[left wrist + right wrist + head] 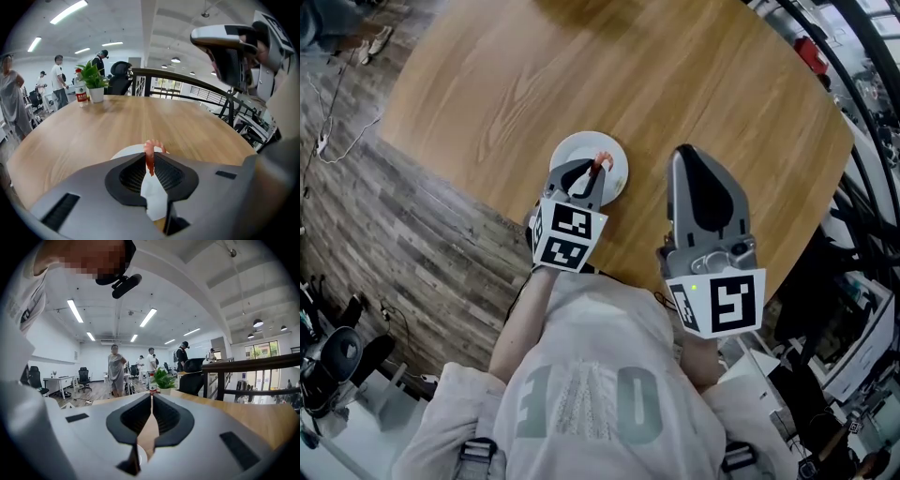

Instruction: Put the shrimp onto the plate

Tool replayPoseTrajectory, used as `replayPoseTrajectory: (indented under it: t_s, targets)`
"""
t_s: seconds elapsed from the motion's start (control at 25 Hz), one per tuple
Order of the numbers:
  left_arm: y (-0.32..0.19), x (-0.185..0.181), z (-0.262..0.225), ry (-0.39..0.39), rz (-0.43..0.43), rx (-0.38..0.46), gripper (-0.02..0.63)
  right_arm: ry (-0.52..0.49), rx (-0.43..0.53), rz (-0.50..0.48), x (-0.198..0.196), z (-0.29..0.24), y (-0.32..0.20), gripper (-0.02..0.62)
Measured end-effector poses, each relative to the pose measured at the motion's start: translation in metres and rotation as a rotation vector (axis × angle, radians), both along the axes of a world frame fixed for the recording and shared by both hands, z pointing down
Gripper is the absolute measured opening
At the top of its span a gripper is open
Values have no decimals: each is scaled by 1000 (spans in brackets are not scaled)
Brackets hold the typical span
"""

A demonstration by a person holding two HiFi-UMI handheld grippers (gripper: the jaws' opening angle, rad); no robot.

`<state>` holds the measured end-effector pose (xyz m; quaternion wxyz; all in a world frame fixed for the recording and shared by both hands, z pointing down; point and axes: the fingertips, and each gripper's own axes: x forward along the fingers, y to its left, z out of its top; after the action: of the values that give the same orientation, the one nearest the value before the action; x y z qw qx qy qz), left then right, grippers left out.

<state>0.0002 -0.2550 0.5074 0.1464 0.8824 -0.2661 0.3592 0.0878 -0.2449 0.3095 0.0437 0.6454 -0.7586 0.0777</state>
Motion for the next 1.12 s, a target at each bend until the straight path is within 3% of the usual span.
replayPoseTrajectory:
  t_s: [0.2,0.64,1.04,1.12]
  targets:
    - [9,-4,23,-108,54,-68,60,-43,-22,-11,-2,9,-1,28]
    - [13,-2,35,-164,53,-95,60,-88,-26,-18,2,13,0,28]
    - [13,1,30,-136,36,-85,83,-95,8,-28,-1,-1,6,27]
    - [11,5,19,-99,31,-75,84,-97,31,-8,1,-9,8,28]
